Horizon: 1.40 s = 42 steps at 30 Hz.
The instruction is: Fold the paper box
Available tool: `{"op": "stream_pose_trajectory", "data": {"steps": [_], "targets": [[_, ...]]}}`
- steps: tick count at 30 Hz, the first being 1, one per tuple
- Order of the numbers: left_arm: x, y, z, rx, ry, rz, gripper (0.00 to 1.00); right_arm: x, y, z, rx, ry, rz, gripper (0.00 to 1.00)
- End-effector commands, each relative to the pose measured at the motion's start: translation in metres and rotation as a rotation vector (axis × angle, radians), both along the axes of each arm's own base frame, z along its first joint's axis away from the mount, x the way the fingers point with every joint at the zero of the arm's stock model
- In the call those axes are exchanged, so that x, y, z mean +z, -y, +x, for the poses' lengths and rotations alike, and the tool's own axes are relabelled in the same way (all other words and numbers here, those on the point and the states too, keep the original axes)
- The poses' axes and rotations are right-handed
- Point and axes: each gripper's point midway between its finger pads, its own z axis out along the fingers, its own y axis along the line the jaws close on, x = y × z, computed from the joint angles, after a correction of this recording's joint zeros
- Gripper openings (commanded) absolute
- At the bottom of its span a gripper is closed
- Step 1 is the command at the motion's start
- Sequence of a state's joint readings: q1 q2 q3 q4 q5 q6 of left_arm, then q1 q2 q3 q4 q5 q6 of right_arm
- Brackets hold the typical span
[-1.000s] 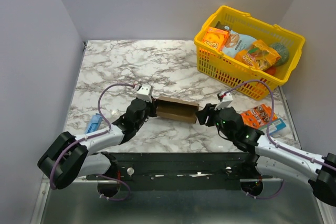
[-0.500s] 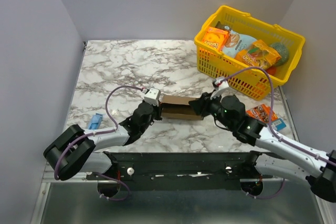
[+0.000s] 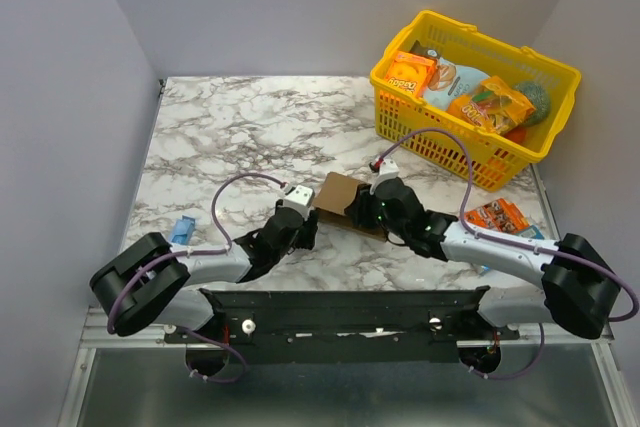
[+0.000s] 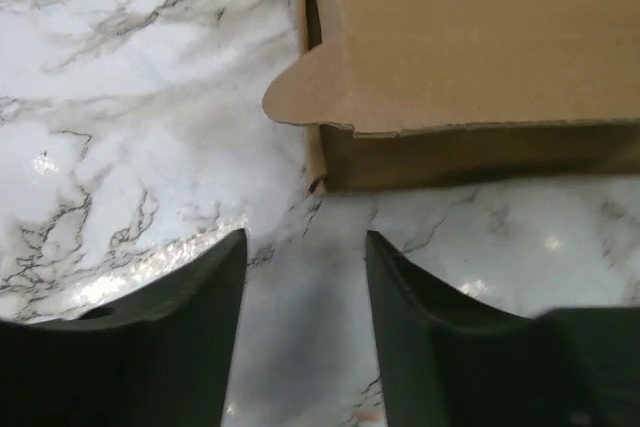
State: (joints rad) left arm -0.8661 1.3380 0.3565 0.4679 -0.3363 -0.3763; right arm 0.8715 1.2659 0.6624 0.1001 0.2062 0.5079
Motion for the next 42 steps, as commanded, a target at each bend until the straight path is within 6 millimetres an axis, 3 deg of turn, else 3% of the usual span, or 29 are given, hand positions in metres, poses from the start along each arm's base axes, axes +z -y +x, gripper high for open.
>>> {"op": "stream_pose_trajectory", "data": {"steps": [1, 6, 11, 14, 15, 18, 23, 28, 30, 34, 42], "targets": [[-0.011, -0.003, -0.021, -0.056, -0.067, 0.048, 0.72, -0.031, 0.001, -0.004, -0.032, -0.072, -0.017, 0.41], [0.000, 0.002, -0.040, -0.120, -0.116, 0.011, 0.79, -0.059, 0.001, 0.001, -0.044, -0.119, -0.077, 0.41], [0.031, 0.004, -0.049, -0.125, -0.099, -0.114, 0.89, -0.078, 0.001, 0.000, -0.040, -0.151, -0.114, 0.40], [0.048, 0.003, -0.043, -0.097, -0.093, -0.168, 0.96, -0.084, 0.004, -0.001, -0.042, -0.157, -0.130, 0.40], [0.057, 0.002, -0.032, -0.075, -0.087, -0.191, 0.96, -0.083, 0.005, -0.001, -0.045, -0.156, -0.131, 0.40], [0.061, 0.007, -0.018, -0.078, -0.133, -0.232, 0.95, -0.085, 0.007, -0.001, -0.049, -0.150, -0.140, 0.41], [0.053, 0.010, 0.016, -0.058, -0.164, -0.253, 0.85, -0.092, 0.010, -0.003, -0.055, -0.163, -0.154, 0.41], [0.044, 0.023, 0.032, -0.110, -0.177, -0.271, 0.77, -0.085, 0.012, -0.003, -0.048, -0.143, -0.152, 0.46], [0.047, 0.027, 0.040, -0.125, -0.160, -0.280, 0.75, -0.081, 0.011, -0.003, -0.024, -0.126, -0.161, 0.51], [0.033, 0.028, 0.050, -0.130, -0.165, -0.237, 0.66, -0.069, 0.008, -0.003, 0.043, -0.078, -0.176, 0.61], [0.021, 0.026, 0.062, -0.137, -0.163, -0.178, 0.53, -0.019, 0.006, -0.005, 0.250, 0.102, -0.272, 0.72]]}}
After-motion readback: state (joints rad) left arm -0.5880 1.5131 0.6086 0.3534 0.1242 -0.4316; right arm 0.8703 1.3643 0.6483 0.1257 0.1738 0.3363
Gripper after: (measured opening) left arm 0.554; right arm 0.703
